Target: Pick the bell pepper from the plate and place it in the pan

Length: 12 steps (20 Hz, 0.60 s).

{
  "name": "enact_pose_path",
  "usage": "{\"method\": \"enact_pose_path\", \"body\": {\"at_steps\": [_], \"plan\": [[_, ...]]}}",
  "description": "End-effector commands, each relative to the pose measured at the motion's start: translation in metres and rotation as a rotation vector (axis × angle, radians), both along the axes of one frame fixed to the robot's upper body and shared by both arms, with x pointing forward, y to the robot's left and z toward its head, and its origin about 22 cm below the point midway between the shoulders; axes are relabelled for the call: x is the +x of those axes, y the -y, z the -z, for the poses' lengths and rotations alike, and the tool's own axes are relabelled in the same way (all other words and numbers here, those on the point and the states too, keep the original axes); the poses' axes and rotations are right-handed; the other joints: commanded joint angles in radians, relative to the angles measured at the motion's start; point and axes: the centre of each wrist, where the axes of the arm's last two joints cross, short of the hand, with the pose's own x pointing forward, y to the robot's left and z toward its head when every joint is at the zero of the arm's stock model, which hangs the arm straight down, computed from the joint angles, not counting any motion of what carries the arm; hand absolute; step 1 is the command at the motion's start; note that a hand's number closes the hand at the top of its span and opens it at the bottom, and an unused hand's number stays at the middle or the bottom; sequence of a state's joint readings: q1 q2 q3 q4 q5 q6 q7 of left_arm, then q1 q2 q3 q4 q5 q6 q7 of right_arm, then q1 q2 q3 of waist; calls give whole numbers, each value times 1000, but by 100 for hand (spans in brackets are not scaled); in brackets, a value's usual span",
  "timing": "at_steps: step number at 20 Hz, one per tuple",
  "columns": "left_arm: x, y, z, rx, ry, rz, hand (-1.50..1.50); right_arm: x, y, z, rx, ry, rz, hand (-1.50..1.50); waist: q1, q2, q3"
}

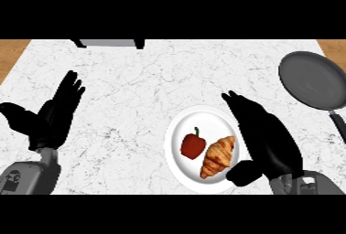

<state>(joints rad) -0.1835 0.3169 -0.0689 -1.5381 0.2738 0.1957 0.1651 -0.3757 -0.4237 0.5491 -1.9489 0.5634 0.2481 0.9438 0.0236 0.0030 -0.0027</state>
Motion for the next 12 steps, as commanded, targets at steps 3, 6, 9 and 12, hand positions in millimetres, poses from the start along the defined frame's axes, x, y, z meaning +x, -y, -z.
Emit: {"method": "enact_pose_path", "body": {"at_steps": [3,6,9,12], "plan": [[1,-5,-7,17,5,-8,0,4,-44,10,-148,-285,-55,-150,-6,-3,0],[3,-2,-7,4,5,-24,0,12,-52,7,-181,-292,-64,-150,-16,-4,1],[-6,12,10,15,-4,-24,0,9,-66,6,-239,-274,-77,-150,-19,-6,1],[-2,-5,-5,7,-5,-27,0,8,-66,8,-343,-281,-77,-150,-20,-9,1]]}}
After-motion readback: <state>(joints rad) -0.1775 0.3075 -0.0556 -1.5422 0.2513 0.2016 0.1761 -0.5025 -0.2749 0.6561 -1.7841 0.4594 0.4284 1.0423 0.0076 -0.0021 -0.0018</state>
